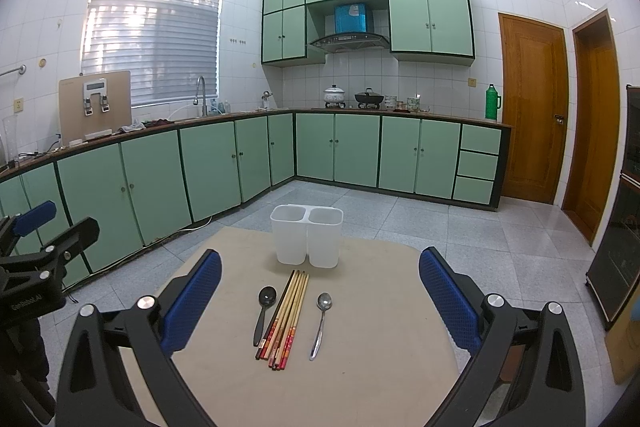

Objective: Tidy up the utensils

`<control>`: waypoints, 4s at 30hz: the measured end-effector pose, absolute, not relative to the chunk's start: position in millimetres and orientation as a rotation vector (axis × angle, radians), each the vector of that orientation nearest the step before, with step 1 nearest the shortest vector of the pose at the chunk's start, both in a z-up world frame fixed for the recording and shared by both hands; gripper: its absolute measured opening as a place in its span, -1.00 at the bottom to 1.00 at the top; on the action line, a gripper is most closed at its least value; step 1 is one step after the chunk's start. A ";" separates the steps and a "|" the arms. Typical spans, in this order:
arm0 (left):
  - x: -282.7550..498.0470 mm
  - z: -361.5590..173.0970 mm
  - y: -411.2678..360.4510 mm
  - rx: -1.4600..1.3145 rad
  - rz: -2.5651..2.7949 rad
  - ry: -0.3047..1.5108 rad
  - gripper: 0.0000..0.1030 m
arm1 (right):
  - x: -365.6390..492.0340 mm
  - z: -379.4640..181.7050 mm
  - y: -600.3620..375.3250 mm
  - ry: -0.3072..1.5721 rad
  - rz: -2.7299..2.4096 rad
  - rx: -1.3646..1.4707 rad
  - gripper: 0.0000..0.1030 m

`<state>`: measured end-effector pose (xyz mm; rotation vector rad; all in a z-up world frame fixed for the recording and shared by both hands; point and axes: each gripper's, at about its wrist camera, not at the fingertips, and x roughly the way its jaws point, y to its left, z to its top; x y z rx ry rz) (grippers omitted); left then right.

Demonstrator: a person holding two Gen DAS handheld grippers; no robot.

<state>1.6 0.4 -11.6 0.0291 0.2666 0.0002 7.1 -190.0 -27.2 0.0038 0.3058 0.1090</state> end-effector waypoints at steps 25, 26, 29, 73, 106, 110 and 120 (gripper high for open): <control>-0.4 -10.0 3.6 0.029 0.003 0.267 0.90 | 7.2 -27.7 -189.7 0.306 0.110 0.005 0.88; -1.5 -10.1 5.5 0.029 0.003 0.268 0.90 | 7.2 -27.7 -189.7 0.305 0.109 0.004 0.88; -2.4 -13.9 7.5 0.031 0.003 0.268 0.90 | 7.3 -27.9 -189.9 0.305 0.110 0.005 0.88; 181.3 -156.0 89.6 0.063 0.089 0.677 0.90 | 192.0 -155.4 -189.8 0.768 0.120 0.059 0.67; 272.8 -222.6 11.0 0.110 -0.053 0.923 0.90 | 275.4 -236.0 -200.1 1.027 0.234 0.143 -0.88; 278.0 -235.9 8.1 0.121 -0.052 0.964 0.90 | 272.7 -235.8 -197.1 1.025 0.240 0.142 -0.88; 280.5 -236.2 25.6 0.114 -0.069 0.972 0.90 | 268.6 -228.7 -196.2 1.002 0.281 0.145 -0.25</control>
